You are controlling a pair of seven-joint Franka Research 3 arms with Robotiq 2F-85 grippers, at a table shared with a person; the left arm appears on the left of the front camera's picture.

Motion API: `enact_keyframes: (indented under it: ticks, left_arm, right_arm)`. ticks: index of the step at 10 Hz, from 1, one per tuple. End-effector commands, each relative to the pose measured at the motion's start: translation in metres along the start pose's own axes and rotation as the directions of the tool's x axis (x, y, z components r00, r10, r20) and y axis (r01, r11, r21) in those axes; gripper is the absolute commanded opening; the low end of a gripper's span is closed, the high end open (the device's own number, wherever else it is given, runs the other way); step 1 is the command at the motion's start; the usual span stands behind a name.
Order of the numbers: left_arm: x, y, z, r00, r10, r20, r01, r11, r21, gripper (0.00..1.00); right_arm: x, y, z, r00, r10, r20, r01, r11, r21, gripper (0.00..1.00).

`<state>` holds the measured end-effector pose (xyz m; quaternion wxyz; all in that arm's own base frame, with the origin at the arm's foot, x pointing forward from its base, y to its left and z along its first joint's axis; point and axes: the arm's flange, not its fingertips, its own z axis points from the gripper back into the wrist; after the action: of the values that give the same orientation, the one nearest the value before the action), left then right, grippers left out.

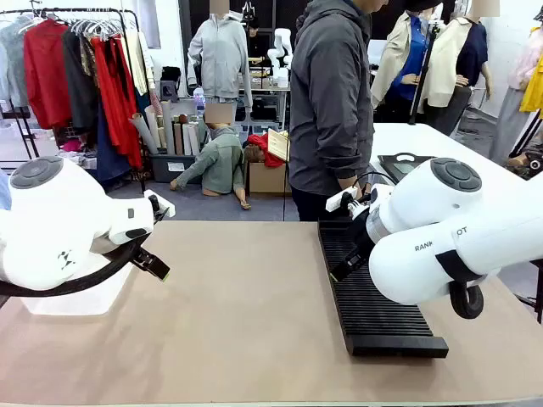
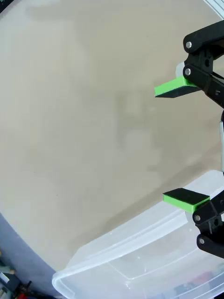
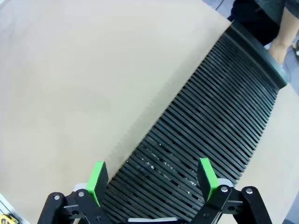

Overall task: Sort PCBs into racks and boxes based on the side picked up.
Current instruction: Pick up the Blank PCB handed by the Human.

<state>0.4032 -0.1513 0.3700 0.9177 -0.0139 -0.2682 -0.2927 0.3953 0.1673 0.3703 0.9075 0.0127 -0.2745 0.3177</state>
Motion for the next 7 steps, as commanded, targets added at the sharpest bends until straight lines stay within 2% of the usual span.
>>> enact_keyframes:
  ticks: [1,7]
  left_arm:
    - [0.0000,0.0000,0.0001,1.000,0.000,0.000,0.000,1.000,0.000,1.00]
    - [0.0000,0.0000,0.0001,1.000,0.000,0.000,0.000,1.000,0.000,1.00]
  right_arm:
    - [0.0000,0.0000,0.0000,1.000,0.000,0.000,0.000,1.000,0.000,1.00]
    - [0.0000,0.0000,0.0000,1.000,0.000,0.000,0.000,1.000,0.000,1.00]
